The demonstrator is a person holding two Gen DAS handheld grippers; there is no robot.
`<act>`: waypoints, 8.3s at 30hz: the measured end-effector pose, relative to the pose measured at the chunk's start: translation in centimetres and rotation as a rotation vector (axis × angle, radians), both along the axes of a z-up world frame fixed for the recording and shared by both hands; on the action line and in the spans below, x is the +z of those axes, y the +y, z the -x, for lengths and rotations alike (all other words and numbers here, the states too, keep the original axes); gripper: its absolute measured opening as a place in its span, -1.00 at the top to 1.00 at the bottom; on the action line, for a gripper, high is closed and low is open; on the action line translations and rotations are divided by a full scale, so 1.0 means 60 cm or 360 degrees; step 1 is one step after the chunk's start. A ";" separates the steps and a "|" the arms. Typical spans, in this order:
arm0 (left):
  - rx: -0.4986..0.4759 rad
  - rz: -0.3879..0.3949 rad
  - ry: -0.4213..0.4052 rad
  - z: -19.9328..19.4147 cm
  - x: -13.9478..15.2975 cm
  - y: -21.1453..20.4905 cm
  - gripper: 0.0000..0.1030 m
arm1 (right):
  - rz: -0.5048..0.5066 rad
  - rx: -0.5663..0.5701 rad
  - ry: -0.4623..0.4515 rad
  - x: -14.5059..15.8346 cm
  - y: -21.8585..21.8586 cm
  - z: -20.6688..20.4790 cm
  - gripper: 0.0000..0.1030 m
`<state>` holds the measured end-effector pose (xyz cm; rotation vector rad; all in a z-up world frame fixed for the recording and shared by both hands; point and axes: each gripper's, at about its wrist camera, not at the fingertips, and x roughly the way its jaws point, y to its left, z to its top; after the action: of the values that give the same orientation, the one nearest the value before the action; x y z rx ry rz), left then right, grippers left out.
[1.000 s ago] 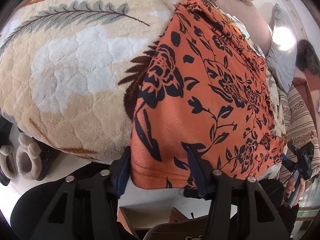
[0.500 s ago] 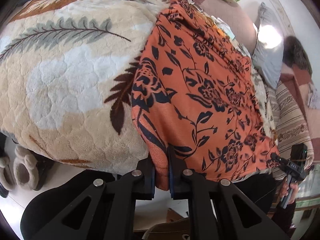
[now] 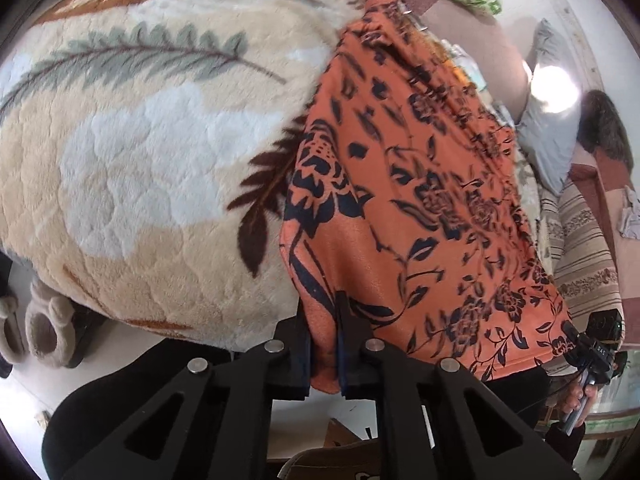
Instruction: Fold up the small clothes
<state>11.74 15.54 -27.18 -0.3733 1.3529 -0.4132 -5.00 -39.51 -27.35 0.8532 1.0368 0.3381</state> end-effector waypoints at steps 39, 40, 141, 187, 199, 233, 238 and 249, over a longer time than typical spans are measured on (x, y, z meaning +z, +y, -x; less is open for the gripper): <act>0.0376 0.0242 0.0125 -0.622 0.005 -0.135 0.79 | -0.0523 -0.0751 0.0143 -0.137 -0.275 -0.596 0.68; 0.0404 0.0289 0.0105 -0.619 0.007 -0.127 0.79 | -0.0571 -0.0778 0.0118 -0.148 -0.280 -0.594 0.68; 0.0334 -0.0698 -0.0472 -0.399 0.007 -0.211 -0.81 | 0.0923 -0.0208 0.0009 -0.107 0.061 -0.393 -0.05; 0.0724 -0.0010 -0.0246 -0.338 0.047 -0.044 -0.81 | 0.0840 0.0048 -0.0373 -0.009 0.174 -0.423 -0.05; 0.0761 0.0111 -0.0274 -0.306 0.014 -0.138 -0.81 | 0.0581 -0.0178 -0.0351 0.024 0.079 -0.366 -0.05; 0.0500 0.0232 -0.0681 -0.314 0.056 -0.198 0.43 | 0.0576 -0.0091 -0.0334 -0.060 0.102 -0.408 -0.05; 0.0380 0.0172 -0.0817 -0.284 0.115 -0.246 0.43 | 0.0600 0.0064 -0.0525 -0.059 0.149 -0.420 -0.04; 0.0059 0.0007 -0.0960 -0.238 0.215 -0.464 0.44 | 0.0479 -0.0384 -0.0479 -0.008 -0.040 -0.387 0.10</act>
<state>26.02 -12.31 -14.27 -0.2478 0.7566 -0.4527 18.21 -41.88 -27.84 0.6233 0.6746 0.0968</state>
